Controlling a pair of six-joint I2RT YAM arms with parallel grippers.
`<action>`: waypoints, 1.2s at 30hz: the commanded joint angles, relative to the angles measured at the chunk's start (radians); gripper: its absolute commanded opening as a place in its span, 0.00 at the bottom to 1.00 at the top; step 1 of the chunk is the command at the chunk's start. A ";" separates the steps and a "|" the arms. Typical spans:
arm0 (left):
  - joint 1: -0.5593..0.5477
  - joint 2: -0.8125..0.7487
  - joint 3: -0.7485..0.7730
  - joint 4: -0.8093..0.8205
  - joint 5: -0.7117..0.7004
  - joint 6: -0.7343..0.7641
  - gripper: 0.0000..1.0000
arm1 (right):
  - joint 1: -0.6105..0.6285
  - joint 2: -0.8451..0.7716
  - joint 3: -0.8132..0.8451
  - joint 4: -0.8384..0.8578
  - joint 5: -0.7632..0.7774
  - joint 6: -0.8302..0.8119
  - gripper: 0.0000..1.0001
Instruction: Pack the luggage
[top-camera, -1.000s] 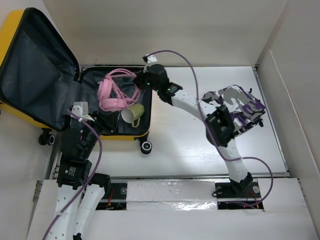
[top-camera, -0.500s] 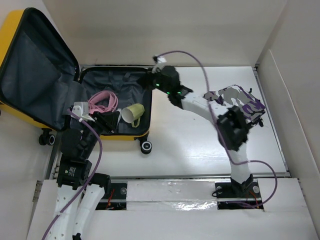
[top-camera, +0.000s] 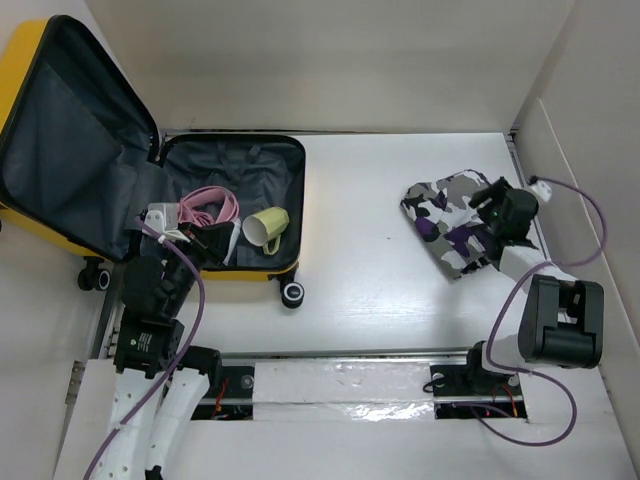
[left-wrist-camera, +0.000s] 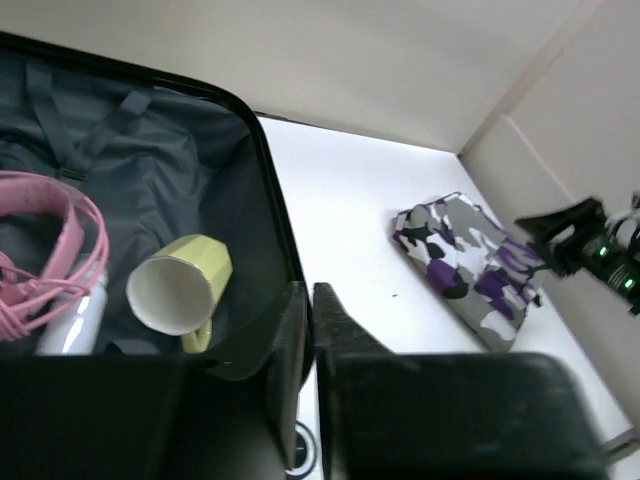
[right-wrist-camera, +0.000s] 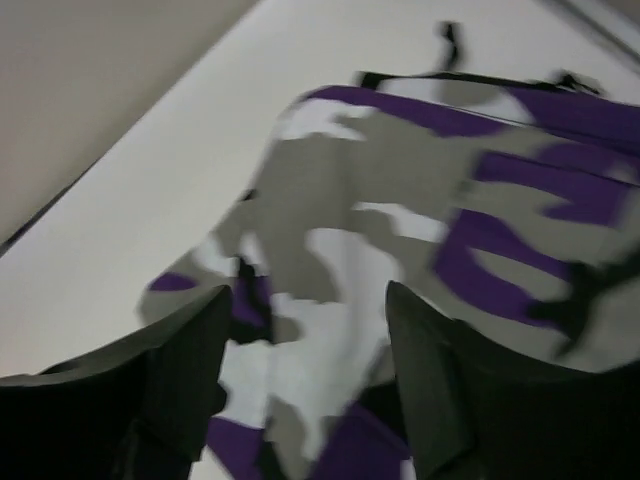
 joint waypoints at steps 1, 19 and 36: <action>-0.005 0.011 0.025 0.054 0.014 0.001 0.00 | -0.111 -0.021 -0.092 0.028 0.053 0.139 0.74; -0.024 -0.016 0.028 0.034 -0.023 0.002 0.00 | -0.246 0.281 -0.081 0.151 -0.347 0.284 0.27; -0.024 -0.012 0.026 0.036 -0.026 -0.001 0.00 | -0.079 0.194 -0.204 0.254 -0.430 0.259 0.09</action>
